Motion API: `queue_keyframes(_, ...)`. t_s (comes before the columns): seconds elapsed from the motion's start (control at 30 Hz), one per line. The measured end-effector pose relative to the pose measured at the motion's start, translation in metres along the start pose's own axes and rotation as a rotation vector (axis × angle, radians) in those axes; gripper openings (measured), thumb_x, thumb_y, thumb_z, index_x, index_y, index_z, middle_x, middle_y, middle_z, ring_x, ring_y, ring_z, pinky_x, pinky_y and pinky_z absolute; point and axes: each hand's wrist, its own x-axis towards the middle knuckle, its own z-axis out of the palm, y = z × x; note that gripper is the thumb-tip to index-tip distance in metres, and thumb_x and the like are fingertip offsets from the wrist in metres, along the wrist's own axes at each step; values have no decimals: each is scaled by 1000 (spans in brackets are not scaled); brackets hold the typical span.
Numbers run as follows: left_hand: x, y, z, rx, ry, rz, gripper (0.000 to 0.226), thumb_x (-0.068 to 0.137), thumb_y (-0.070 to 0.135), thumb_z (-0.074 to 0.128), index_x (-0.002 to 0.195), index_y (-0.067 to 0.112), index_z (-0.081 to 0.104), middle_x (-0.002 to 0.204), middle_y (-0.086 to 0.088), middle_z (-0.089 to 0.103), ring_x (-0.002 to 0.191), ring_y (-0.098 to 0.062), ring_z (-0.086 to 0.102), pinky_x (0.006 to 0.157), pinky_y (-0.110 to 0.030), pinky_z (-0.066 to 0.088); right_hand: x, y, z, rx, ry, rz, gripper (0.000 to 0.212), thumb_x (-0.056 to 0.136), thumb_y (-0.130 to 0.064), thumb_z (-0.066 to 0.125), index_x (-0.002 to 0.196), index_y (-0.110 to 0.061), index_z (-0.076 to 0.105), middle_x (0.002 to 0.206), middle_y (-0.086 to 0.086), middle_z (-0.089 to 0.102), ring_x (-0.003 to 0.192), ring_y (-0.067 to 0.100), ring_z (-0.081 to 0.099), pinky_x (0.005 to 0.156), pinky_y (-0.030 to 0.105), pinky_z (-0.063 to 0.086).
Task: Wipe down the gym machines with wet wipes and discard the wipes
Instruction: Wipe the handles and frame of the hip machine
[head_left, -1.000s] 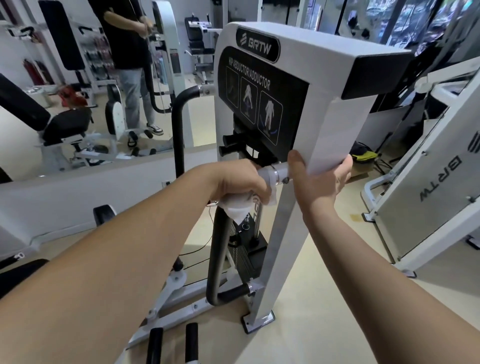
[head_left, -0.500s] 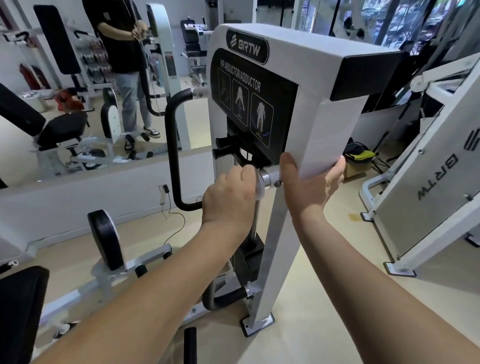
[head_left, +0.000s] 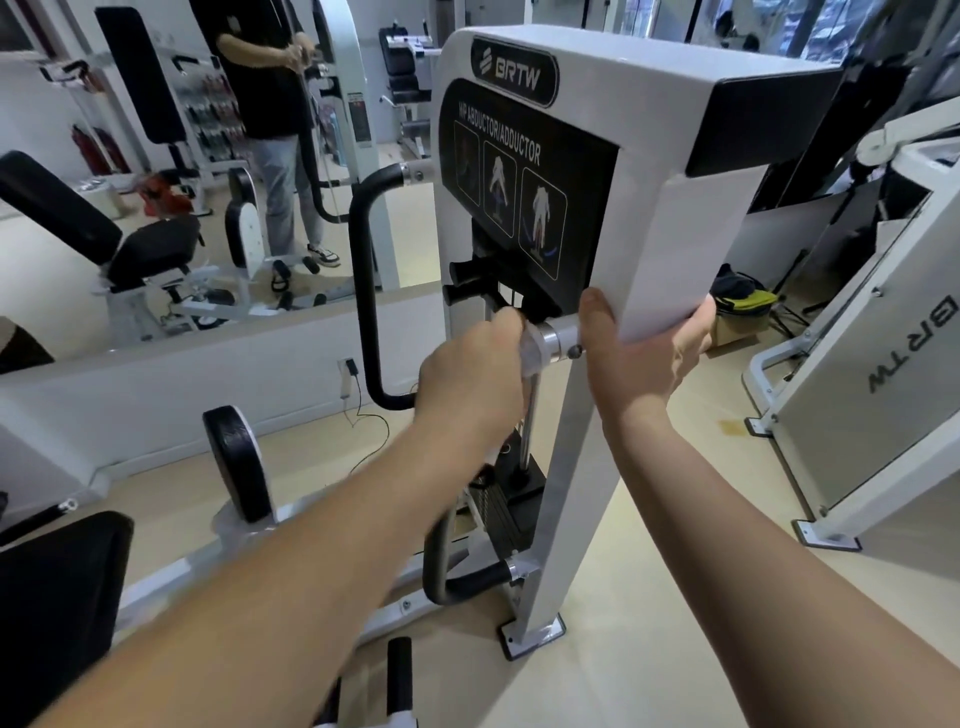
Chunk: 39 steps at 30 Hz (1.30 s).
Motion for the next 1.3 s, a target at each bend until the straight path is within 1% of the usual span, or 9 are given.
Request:
queue_keyframes(0.1, -23, 0, 23, 191, 304, 91, 36, 75, 0, 38, 104, 12, 55, 86, -7, 53, 70, -24, 44, 57, -33, 30, -1, 0, 0, 0, 2, -3, 119, 63, -65, 76, 159, -26, 15, 133, -11, 31, 129, 18, 34, 114, 54, 36)
queue_keyframes(0.17, -15, 3, 17, 201, 244, 94, 33, 77, 2, 42, 107, 13, 53, 88, -5, 53, 70, -24, 44, 57, -33, 33, 0, 0, 1, 2, -2, -1, 118, 65, -63, 77, 159, -27, 14, 134, -11, 30, 128, 17, 34, 114, 55, 37)
queue_keyframes(0.4, 40, -13, -29, -649, -788, -165, 26, 73, 7, 74, 56, 16, 57, 60, -2, 55, 50, -16, 51, 51, -22, 40, -2, -2, 1, 1, 2, 4, 119, 63, -65, 75, 158, -28, 15, 130, -13, 30, 131, 21, 36, 112, 56, 40)
queue_keyframes(0.47, 42, -14, -33, -735, -870, -178, 34, 77, 3, 72, 49, 16, 58, 56, -3, 55, 48, -15, 50, 53, -24, 42, -1, -2, 0, 8, -3, 7, 120, 62, -66, 75, 158, -28, 15, 131, -12, 31, 133, 23, 37, 112, 56, 40)
queue_keyframes(0.63, 15, 3, 0, -21, -129, -28, 21, 82, 13, 67, 96, 17, 52, 84, -1, 56, 72, -24, 58, 61, -33, 47, -3, -2, -1, 6, 2, 8, 119, 66, -63, 77, 160, -26, 13, 146, -4, 33, 137, 24, 34, 114, 56, 37)
queue_keyframes(0.77, -10, 9, 25, 338, 295, 129, 33, 63, -3, 60, 92, 13, 58, 78, -5, 54, 63, -27, 58, 49, -32, 41, -4, -1, 1, 2, 12, 6, 117, 67, -63, 77, 159, -29, 13, 148, -5, 33, 138, 24, 34, 113, 56, 39)
queue_keyframes(1.07, 43, -12, -33, -703, -834, -115, 21, 77, 12, 78, 65, 11, 61, 60, -1, 58, 52, -16, 54, 52, -24, 45, -5, -5, -1, 5, -4, 17, 122, 62, -66, 75, 160, -25, 16, 146, -1, 36, 138, 27, 36, 114, 57, 37)
queue_keyframes(1.13, 39, -11, -32, -624, -706, -115, 23, 78, 13, 75, 65, 12, 56, 59, 0, 55, 53, -17, 52, 53, -23, 41, -7, -6, 2, 7, -15, 18, 123, 61, -67, 75, 160, -24, 15, 148, 0, 35, 138, 28, 35, 115, 57, 37)
queue_keyframes(1.3, -12, 0, 9, 116, 228, 82, 23, 86, 8, 61, 92, 20, 42, 78, 5, 39, 66, -23, 45, 54, -32, 29, -5, -4, 2, 14, -8, -1, 120, 65, -65, 77, 160, -25, 14, 146, -1, 34, 136, 26, 35, 114, 58, 37)
